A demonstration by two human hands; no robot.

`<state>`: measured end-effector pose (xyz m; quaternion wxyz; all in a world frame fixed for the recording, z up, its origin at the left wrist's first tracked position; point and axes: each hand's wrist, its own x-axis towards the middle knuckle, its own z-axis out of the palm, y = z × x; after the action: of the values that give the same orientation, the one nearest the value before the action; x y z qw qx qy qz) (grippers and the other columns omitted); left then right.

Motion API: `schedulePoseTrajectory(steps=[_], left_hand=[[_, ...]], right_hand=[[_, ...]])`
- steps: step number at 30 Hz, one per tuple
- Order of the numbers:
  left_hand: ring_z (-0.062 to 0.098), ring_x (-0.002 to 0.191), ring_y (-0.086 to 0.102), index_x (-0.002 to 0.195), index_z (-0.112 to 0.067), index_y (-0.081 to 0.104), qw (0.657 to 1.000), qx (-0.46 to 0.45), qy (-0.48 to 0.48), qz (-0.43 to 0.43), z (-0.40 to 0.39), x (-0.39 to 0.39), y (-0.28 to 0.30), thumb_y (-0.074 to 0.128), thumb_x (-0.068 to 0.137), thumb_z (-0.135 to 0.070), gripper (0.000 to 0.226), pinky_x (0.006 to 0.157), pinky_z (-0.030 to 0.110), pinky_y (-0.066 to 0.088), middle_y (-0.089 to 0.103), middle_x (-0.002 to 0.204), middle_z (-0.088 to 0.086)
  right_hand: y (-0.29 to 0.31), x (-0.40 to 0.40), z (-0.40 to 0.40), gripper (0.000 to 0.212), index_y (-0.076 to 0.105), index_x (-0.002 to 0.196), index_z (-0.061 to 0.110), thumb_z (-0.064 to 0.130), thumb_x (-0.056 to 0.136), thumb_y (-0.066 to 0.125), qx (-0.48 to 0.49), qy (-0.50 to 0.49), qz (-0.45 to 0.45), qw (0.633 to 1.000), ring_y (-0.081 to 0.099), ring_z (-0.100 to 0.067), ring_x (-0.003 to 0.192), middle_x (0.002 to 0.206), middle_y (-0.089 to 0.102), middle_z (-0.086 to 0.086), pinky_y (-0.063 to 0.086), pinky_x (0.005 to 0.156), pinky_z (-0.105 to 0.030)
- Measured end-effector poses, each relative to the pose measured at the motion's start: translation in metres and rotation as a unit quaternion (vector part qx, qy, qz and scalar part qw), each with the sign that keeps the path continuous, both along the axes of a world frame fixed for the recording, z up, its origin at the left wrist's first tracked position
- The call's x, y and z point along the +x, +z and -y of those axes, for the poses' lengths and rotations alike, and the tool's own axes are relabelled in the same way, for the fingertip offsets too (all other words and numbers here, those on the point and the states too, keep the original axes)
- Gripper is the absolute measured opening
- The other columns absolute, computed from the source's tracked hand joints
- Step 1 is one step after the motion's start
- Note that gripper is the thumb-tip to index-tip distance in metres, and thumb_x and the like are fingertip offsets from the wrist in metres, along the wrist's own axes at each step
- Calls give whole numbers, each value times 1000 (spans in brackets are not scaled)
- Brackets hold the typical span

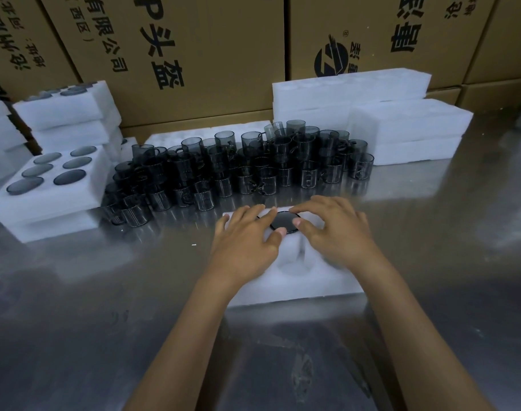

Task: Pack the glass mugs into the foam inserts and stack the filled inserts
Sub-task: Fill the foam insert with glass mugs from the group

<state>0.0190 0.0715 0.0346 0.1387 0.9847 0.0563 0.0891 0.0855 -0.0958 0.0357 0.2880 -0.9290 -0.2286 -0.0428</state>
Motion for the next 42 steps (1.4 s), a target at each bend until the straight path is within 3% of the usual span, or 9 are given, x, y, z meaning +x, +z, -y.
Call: schedulePoseTrajectory(steps=[15, 18, 21, 24, 26, 29, 33, 37, 42], left_hand=[[6, 144, 16, 150, -42, 34, 1000, 11, -14, 25, -8, 2, -6, 34, 102, -55, 50, 115, 35, 3, 30, 156, -18], [0, 132, 38, 131, -40, 60, 985, -140, -24, 96, -17, 4, -5, 47, 102, -40, 32, 108, 20, 17, 50, 139, -21], [-7, 97, 56, 109, -31, 71, 906, -317, 95, 264, -50, 8, -3, 52, 100, -18, 25, 95, 18, 45, 61, 112, -14], [14, 112, 54, 142, -19, 48, 897, -315, 205, 234, -82, 11, -22, 48, 101, -8, 42, 104, 33, 45, 48, 137, 9], [25, 142, 33, 154, -20, 28, 902, -314, 234, 183, -89, 15, -39, 48, 100, -9, 59, 118, 43, 30, 26, 158, 9], [24, 152, 14, 158, -19, 18, 906, -313, 216, 185, -94, 28, -45, 51, 98, -6, 70, 122, 43, 21, 12, 166, 6], [26, 147, 30, 156, -17, 24, 890, -336, 238, 195, -107, 45, -38, 64, 93, -12, 74, 119, 40, 29, 30, 160, 8], [28, 130, 46, 149, -13, 32, 883, -328, 257, 215, -113, 54, -37, 75, 86, -15, 76, 109, 41, 40, 40, 146, 12], [28, 106, 58, 112, -10, 62, 898, -293, 257, 205, -116, 59, -43, 80, 81, -19, 37, 96, 41, 49, 52, 110, 9]], right_hand=[[2, 1, 5, 29, 63, 126, 45, 44, 98, 55, 33, 29, -37, 998, 21, -10, 146, 144, 46, 19, 21, 114, -43], [10, 6, 18, 18, 76, 105, 39, 28, 96, 64, 301, 50, -164, 938, 51, 3, 125, 109, 65, 36, 37, 101, -15], [10, 19, 36, 19, 78, 101, 35, 25, 93, 65, 456, -34, -248, 854, 65, -9, 112, 109, 74, 14, 50, 96, -30], [-3, 26, 37, 18, 75, 104, 30, 25, 92, 63, 447, -95, -296, 839, 68, -21, 108, 111, 74, 2, 56, 86, -35], [-10, 26, 29, 20, 73, 107, 33, 27, 91, 62, 440, -99, -328, 830, 67, -23, 108, 117, 71, 0, 56, 91, -39], [-14, 24, 21, 23, 72, 108, 36, 28, 89, 62, 459, -93, -338, 817, 65, -25, 112, 121, 68, -2, 55, 94, -44], [-18, 20, 14, 24, 72, 107, 37, 23, 91, 60, 458, -72, -338, 819, 67, -22, 107, 120, 68, -2, 58, 72, -31], [-19, 22, 12, 23, 72, 105, 37, 22, 91, 60, 454, -86, -329, 823, 63, -24, 114, 124, 66, -2, 54, 95, -43], [-16, 20, 10, 24, 73, 102, 36, 20, 90, 60, 461, -99, -325, 820, 66, -23, 107, 119, 68, -2, 56, 76, -33]])
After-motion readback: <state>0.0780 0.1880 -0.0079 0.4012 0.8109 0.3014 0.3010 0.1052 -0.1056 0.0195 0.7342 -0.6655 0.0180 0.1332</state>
